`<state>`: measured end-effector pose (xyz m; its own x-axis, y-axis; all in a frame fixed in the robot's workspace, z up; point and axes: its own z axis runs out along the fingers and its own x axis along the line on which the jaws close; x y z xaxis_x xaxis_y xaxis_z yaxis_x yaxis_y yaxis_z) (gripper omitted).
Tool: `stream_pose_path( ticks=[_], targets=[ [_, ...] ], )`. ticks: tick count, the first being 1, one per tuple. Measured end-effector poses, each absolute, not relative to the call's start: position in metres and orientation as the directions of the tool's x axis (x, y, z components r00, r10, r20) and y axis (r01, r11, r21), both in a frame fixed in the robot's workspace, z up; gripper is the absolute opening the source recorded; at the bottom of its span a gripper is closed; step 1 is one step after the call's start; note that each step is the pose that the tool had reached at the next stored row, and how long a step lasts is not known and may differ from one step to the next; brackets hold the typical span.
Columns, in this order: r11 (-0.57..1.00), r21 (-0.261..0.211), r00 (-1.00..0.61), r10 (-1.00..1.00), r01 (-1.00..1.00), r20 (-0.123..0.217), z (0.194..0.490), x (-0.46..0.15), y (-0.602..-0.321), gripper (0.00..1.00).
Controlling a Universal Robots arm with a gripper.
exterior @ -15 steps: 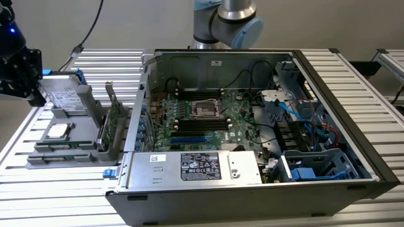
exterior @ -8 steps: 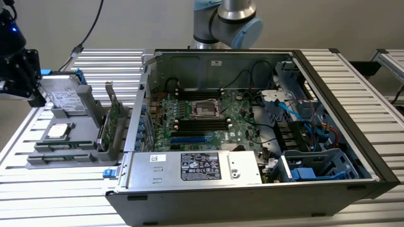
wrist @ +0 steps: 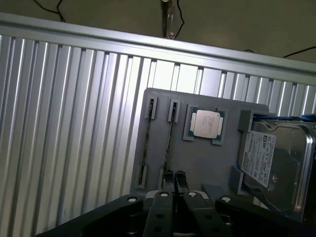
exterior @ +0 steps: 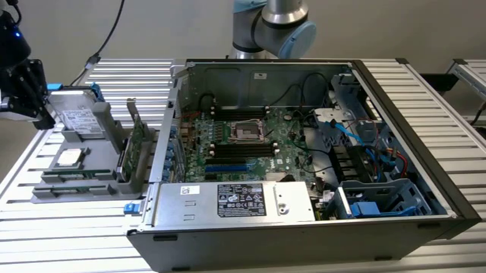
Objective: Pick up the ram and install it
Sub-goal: 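Pick up the ram and move it above insertion slot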
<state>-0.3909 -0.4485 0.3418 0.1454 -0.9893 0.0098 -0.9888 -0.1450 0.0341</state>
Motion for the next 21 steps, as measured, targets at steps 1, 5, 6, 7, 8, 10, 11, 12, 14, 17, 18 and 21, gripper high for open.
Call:
stream_pose_path(
  ticks=[1,5,6,7,8,10,11,12,14,17,18,21],
  targets=[
    [-0.145,0.034,0.145,-0.989,-0.989,0.010,0.342,-0.391,-0.449,0.18],
    [-0.145,0.034,0.145,-0.989,-0.989,0.010,0.342,-0.391,-0.449,0.36],
    [-0.145,0.034,0.145,-0.989,-0.989,0.010,0.342,-0.391,-0.449,0.42],
    [-0.145,0.033,0.145,-0.989,-0.989,0.010,0.342,-0.391,-0.449,0.42],
    [-0.145,0.033,0.145,-0.989,-0.989,0.010,0.342,-0.392,-0.449,0.48],
    [-0.145,0.033,0.145,-0.989,-0.989,0.010,0.342,-0.392,-0.449,0.54],
    [-0.145,0.033,0.145,-0.989,-0.989,0.010,0.341,-0.392,-0.449,0.54],
    [-0.145,0.032,0.145,-0.989,-0.989,0.010,0.341,-0.392,-0.449,0.54],
    [-0.145,0.032,0.145,-0.989,-0.989,0.010,0.338,-0.393,-0.450,0.54],
    [-0.145,0.030,0.145,-0.989,-0.989,0.011,0.333,-0.393,-0.452,0.54],
    [-0.144,0.029,0.145,-0.989,-0.989,0.011,0.331,-0.394,-0.452,0.54],
    [-0.144,0.026,0.144,-0.990,-0.989,0.011,0.326,-0.394,-0.454,0.54]
  ],
)
